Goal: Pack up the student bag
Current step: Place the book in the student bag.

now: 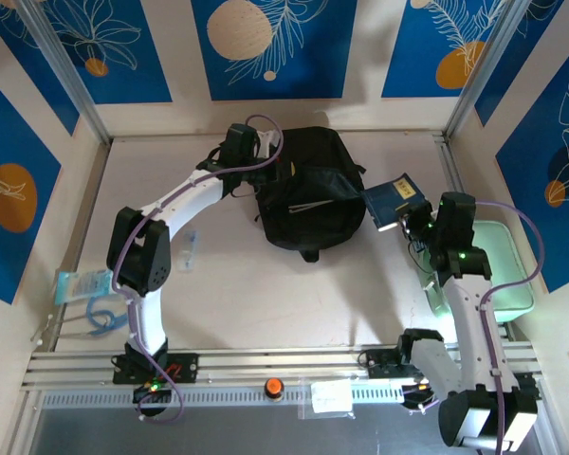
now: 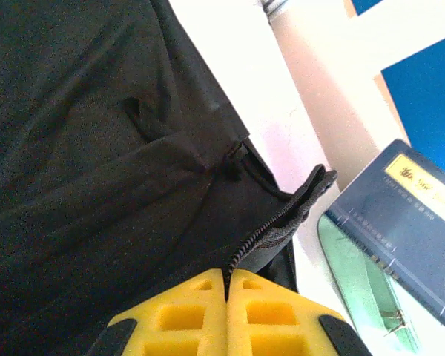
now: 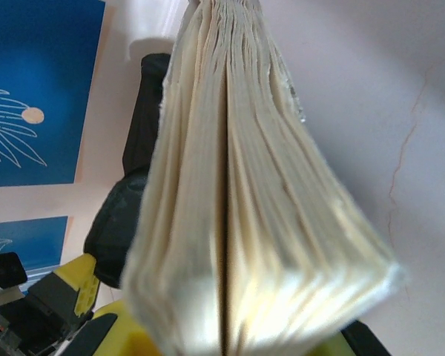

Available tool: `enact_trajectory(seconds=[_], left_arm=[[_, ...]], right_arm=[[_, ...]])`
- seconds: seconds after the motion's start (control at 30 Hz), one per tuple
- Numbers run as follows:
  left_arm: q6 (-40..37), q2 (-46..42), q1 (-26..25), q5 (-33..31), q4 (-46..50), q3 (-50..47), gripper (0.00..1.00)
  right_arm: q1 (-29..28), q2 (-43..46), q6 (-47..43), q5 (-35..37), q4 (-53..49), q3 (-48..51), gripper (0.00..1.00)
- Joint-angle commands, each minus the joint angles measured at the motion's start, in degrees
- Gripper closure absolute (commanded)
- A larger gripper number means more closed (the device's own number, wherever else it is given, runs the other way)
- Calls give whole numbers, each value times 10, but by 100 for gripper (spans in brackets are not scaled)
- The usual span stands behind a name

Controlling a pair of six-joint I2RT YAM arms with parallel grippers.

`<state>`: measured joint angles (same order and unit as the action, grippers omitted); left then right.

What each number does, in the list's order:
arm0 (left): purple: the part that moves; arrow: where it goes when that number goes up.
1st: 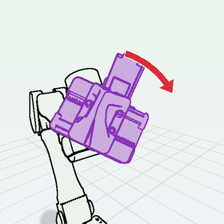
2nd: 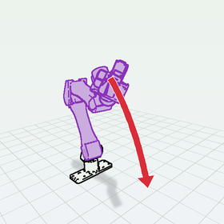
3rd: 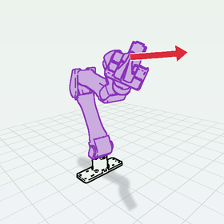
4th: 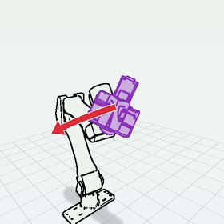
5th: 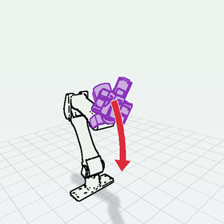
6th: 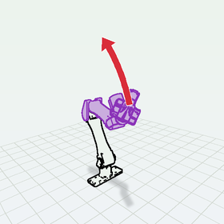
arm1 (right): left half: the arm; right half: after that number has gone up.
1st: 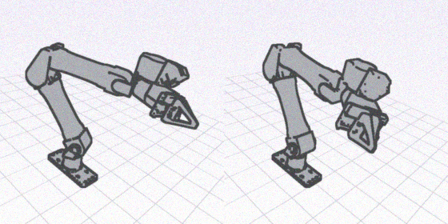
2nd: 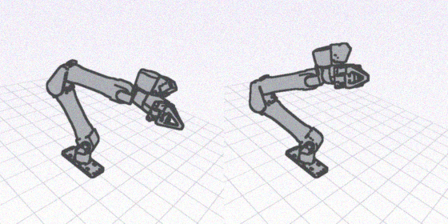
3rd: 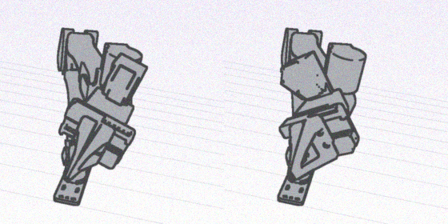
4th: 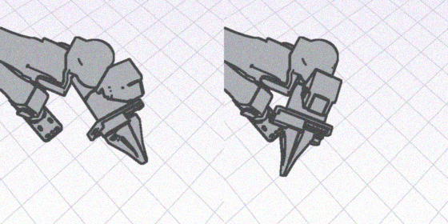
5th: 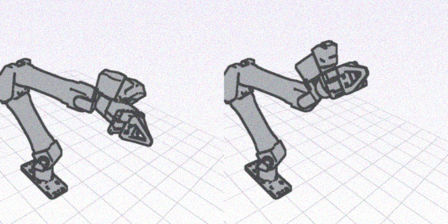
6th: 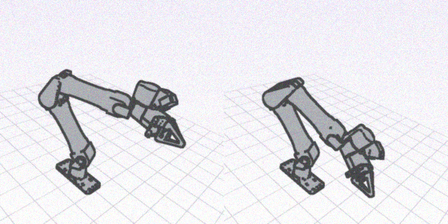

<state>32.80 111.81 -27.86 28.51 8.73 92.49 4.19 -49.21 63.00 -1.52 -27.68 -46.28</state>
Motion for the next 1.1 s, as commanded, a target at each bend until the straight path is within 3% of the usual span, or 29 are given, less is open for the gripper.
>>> enact_trajectory(seconds=[0.0, 0.37, 0.5, 1.07], left_arm=[[7, -24, -1, 18, -46, 14, 100], [-17, -82, -35, 60, -150, -19, 100], [-11, -93, -38, 75, -174, -28, 100], [3, -106, -40, 87, -204, -66, 100]], right_arm=[[-39, -9, 33, -9, 31, 20, 100], [-167, -67, 129, -8, 234, 70, 100], [-182, -87, 146, -8, 284, 74, 100], [-206, -280, 158, -2, 330, 20, 100]])
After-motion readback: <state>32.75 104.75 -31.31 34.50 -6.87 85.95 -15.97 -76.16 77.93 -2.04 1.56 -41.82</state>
